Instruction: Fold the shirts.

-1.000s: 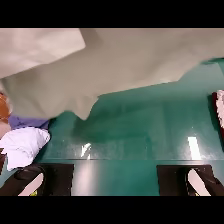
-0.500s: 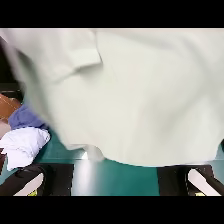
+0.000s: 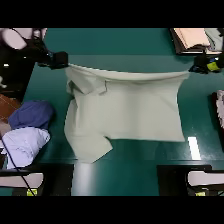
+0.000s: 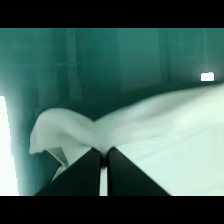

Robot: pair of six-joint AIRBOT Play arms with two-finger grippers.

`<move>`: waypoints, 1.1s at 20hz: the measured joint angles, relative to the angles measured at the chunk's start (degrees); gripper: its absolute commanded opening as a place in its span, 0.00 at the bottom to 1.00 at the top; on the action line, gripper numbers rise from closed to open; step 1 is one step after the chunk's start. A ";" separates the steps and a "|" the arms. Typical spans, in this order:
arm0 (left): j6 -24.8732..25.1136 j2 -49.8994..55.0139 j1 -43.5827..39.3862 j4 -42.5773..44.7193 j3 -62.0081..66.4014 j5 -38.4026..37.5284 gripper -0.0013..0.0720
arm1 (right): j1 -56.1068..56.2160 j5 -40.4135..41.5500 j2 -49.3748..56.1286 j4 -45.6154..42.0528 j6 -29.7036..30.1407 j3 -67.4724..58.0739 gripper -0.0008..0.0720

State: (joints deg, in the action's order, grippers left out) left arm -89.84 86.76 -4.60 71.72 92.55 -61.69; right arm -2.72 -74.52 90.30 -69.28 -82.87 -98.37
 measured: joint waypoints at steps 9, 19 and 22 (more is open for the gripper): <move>2.91 6.12 0.72 -1.09 -0.24 4.85 0.87 | 1.27 -1.73 11.69 -0.83 -0.11 -14.53 0.54; 4.39 -13.27 6.73 2.10 -19.52 -12.20 0.87 | -2.43 -10.19 -5.01 6.73 3.54 5.60 0.53; 3.50 -21.92 7.04 1.92 -35.36 -11.74 0.87 | -2.21 -9.81 -11.82 9.01 4.59 15.15 0.53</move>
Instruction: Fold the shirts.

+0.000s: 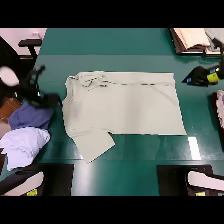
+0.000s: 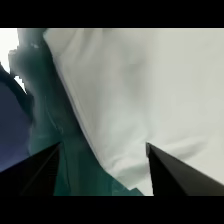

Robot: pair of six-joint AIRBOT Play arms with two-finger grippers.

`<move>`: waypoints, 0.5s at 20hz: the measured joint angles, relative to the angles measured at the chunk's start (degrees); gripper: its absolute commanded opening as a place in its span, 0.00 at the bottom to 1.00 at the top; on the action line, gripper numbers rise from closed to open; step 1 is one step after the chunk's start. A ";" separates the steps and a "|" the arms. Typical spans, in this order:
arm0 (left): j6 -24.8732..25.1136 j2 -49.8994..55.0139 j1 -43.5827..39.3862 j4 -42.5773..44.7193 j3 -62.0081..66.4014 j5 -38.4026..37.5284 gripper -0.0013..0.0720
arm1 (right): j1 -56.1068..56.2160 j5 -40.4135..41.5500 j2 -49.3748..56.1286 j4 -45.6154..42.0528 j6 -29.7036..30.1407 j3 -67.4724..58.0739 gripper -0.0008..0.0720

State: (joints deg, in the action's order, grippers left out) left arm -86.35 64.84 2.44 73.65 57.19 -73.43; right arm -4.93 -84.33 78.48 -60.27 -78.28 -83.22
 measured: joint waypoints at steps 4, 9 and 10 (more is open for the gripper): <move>-2.36 -6.82 0.15 -2.32 -16.59 4.28 0.87 | 1.90 2.40 -6.64 1.60 0.76 8.15 0.53; -3.41 -9.14 0.22 -9.27 -26.60 11.54 0.87 | 3.39 4.33 -10.60 2.12 1.20 11.52 0.53; -3.39 -9.40 0.22 -11.04 -27.52 12.55 0.87 | 3.48 4.57 -11.02 2.12 1.27 11.76 0.53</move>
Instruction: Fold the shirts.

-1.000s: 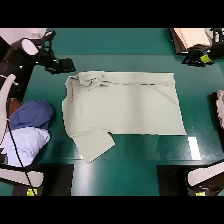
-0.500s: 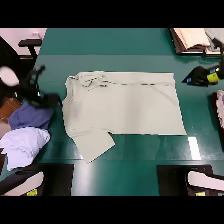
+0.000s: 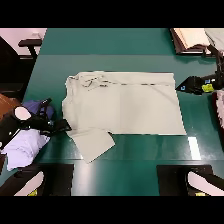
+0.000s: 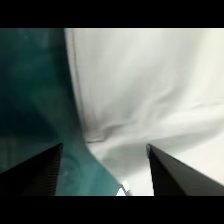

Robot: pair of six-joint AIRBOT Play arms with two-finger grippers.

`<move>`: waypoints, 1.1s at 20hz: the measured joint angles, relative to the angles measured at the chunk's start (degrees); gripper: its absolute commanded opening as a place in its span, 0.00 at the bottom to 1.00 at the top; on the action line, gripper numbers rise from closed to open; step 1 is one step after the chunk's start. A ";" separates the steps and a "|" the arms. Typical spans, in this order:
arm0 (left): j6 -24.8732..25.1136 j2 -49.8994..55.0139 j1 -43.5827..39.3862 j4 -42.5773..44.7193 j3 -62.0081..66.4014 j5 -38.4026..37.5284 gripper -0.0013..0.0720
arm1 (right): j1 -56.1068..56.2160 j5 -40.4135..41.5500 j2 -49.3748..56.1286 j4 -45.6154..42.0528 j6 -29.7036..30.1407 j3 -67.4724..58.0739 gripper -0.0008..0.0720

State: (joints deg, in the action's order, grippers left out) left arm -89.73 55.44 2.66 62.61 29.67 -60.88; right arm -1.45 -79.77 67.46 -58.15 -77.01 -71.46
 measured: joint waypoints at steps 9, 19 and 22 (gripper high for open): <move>4.90 -0.09 -0.20 -10.43 -0.98 2.78 0.06 | -1.07 -1.01 -1.01 -5.09 0.07 2.71 0.53; 7.54 -0.11 -0.20 -11.54 8.00 -0.68 0.06 | -24.46 -0.98 -1.01 -8.98 -1.09 27.19 0.55; 7.61 -0.09 -0.20 -11.63 8.46 -0.15 0.06 | -27.15 1.25 -1.01 -7.26 -1.22 32.06 0.55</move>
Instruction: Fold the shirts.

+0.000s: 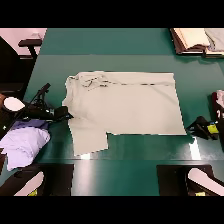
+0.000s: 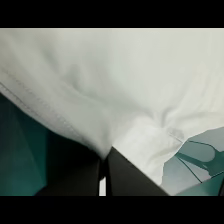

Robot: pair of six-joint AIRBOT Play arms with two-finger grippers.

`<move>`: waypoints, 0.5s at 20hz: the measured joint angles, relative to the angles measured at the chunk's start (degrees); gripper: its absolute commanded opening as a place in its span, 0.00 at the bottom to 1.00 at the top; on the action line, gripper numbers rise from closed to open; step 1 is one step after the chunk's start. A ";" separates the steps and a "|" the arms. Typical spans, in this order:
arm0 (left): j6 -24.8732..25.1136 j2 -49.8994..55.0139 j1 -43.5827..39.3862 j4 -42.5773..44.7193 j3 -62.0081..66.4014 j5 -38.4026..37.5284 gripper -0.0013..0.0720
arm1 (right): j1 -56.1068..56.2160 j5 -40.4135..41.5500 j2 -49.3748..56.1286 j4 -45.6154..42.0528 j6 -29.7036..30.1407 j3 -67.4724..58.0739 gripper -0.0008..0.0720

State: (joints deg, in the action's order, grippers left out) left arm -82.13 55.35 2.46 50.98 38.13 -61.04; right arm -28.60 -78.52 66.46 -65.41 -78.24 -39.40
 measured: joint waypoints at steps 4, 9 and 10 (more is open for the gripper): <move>0.09 -0.02 0.00 0.00 0.22 0.35 0.06 | 1.55 3.65 -0.04 3.80 0.22 3.19 0.53; 0.09 -0.07 0.00 0.00 0.26 0.13 0.05 | 7.26 8.20 -0.02 4.83 0.35 4.15 0.04; 0.11 -0.28 0.00 0.02 0.33 -0.15 0.05 | 8.28 8.57 -0.02 4.92 0.35 4.00 0.04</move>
State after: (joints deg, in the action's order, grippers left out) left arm -82.02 55.07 2.46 51.00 38.46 -61.19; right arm -20.32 -69.95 66.43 -60.49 -77.89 -35.40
